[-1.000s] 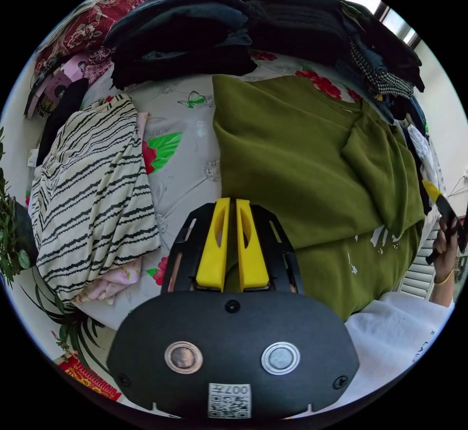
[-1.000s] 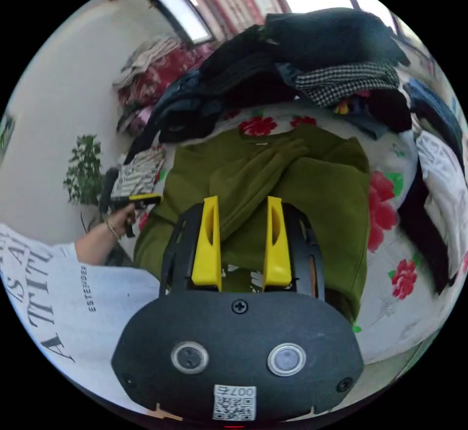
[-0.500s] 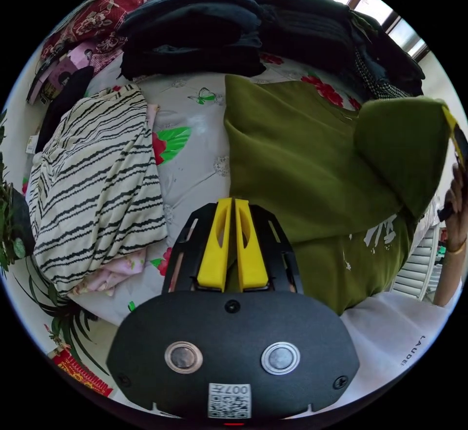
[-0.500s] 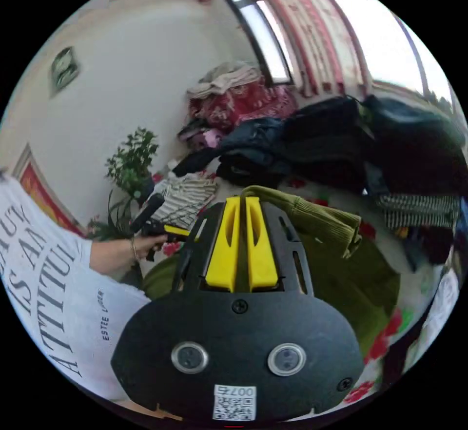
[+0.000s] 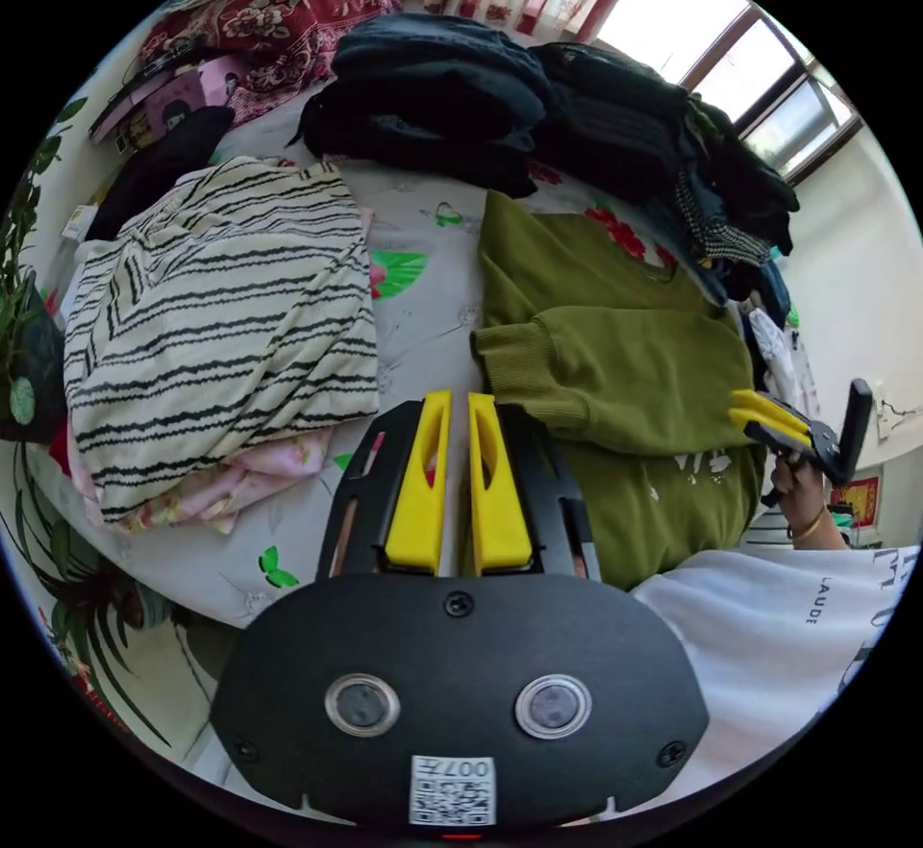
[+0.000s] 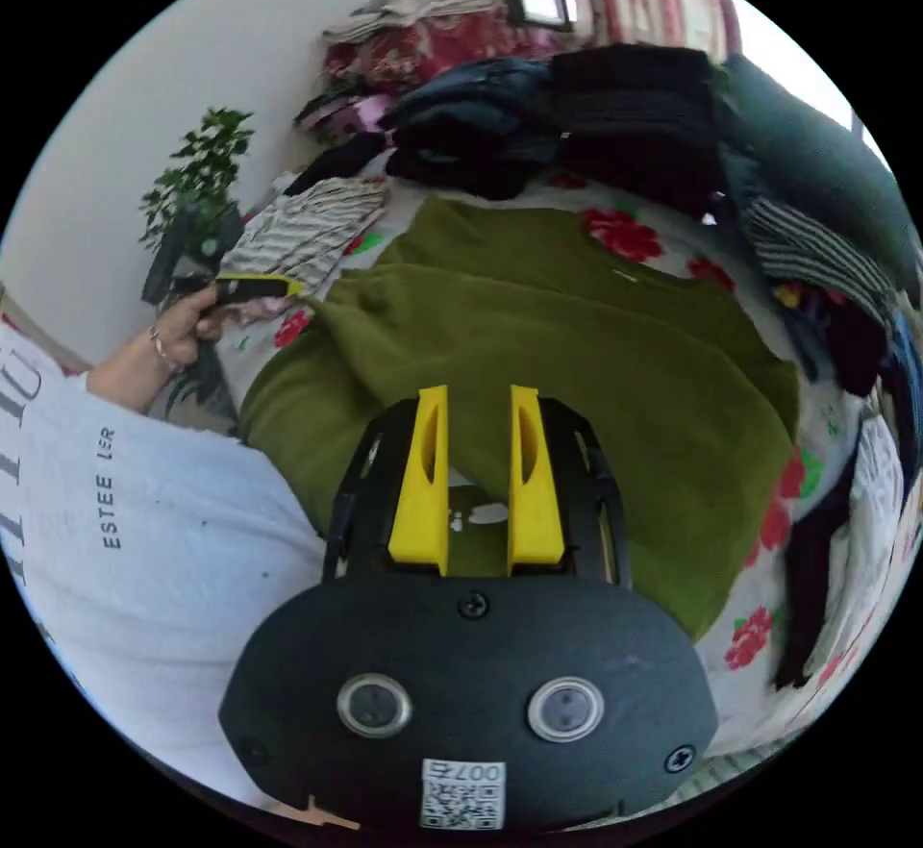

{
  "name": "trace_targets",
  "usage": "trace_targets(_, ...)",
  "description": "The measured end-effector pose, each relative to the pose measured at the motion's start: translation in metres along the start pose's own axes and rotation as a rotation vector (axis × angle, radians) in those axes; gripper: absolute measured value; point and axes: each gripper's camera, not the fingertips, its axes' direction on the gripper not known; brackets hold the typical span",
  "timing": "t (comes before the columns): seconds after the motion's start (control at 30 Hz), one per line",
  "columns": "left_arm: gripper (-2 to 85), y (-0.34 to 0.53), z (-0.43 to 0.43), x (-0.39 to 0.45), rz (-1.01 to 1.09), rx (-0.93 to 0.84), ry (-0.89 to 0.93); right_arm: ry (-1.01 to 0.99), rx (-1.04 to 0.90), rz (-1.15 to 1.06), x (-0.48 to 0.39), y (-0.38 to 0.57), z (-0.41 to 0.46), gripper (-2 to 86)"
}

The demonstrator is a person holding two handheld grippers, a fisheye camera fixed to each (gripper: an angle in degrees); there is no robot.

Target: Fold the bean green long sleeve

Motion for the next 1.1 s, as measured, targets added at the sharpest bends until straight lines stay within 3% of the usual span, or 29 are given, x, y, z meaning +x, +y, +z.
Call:
trace_targets(0.17,6.5,-0.016,-0.001,0.023,0.085,0.029,0.063,0.152,0.074,0.355,0.096,0.035,-0.030,5.5)
trace_targets(0.43,6.5,-0.044,0.066,0.079,0.235,-0.146,-0.048,0.186,-0.095,0.417,0.165,0.072,-0.008,1.5)
trace_targets(0.53,6.2,-0.045,0.064,0.082,0.219,-0.146,-0.027,0.421,-0.061,0.560,0.184,0.099,-0.025,0.8)
trace_targets(0.6,6.2,-0.039,0.052,0.080,0.197,-0.105,-0.061,0.270,0.025,0.642,0.206,0.130,-0.044,1.7)
trace_targets(0.8,7.6,0.015,0.011,0.047,0.127,-0.069,-0.058,0.044,0.209,0.615,0.202,0.227,-0.119,7.4)
trace_targets(1.1,9.5,0.145,0.020,0.012,0.051,-0.319,0.001,-0.123,-0.028,0.860,0.174,0.403,-0.108,12.2)
